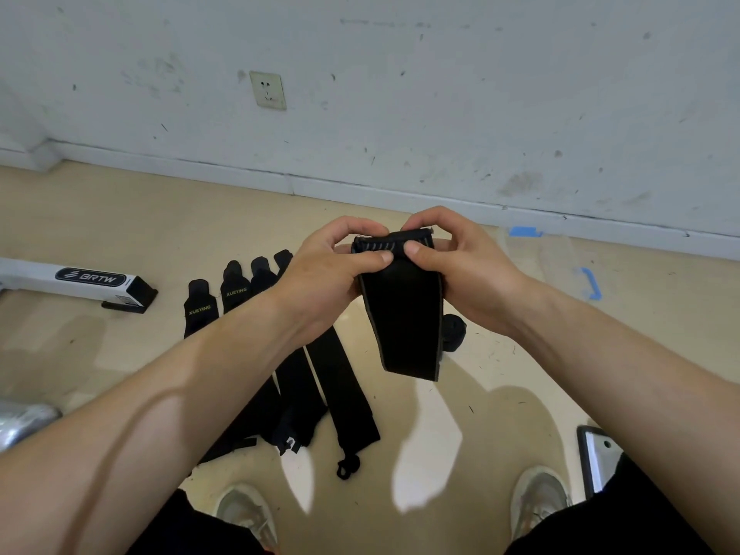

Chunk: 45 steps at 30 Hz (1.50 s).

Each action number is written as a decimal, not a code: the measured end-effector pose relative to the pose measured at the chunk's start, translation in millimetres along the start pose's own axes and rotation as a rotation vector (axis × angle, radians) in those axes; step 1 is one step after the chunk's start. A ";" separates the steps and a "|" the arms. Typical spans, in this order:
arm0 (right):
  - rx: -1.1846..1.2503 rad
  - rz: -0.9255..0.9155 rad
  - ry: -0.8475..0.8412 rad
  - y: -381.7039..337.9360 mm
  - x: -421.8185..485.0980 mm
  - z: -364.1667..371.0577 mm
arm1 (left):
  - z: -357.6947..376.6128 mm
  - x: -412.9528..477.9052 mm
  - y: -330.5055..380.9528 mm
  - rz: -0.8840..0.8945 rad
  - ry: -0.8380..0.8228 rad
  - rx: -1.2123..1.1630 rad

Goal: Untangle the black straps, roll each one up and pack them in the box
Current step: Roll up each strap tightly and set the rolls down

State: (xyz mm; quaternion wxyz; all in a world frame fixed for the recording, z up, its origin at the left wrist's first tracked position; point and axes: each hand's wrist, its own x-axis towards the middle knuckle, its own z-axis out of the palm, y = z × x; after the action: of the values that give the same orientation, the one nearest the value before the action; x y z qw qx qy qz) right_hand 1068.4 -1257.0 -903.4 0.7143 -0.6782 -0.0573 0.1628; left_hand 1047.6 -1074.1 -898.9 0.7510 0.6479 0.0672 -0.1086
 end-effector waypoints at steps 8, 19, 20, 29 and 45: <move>0.001 -0.039 0.012 -2.6 3.3 -1.2 | 5.9 0.5 -4.3 -0.065 -0.012 0.083; 0.034 0.017 -0.031 -3.0 4.2 1.0 | 2.0 2.4 -10.0 0.003 0.060 0.162; 0.040 0.018 -0.028 -2.9 4.2 0.4 | 1.5 2.9 -10.2 0.011 0.065 0.165; -0.122 -0.073 0.074 5.1 7.5 -4.2 | -4.4 3.9 -7.2 -0.018 -0.038 0.158; -0.091 0.053 0.040 -0.8 6.4 -4.3 | -4.6 5.3 -8.2 0.005 -0.032 0.220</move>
State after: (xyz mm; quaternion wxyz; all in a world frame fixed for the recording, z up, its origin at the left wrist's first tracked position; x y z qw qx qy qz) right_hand 1075.9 -1259.2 -903.8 0.6790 -0.7145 -0.0325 0.1656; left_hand 1050.9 -1071.1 -908.8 0.6766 0.7247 0.0411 -0.1236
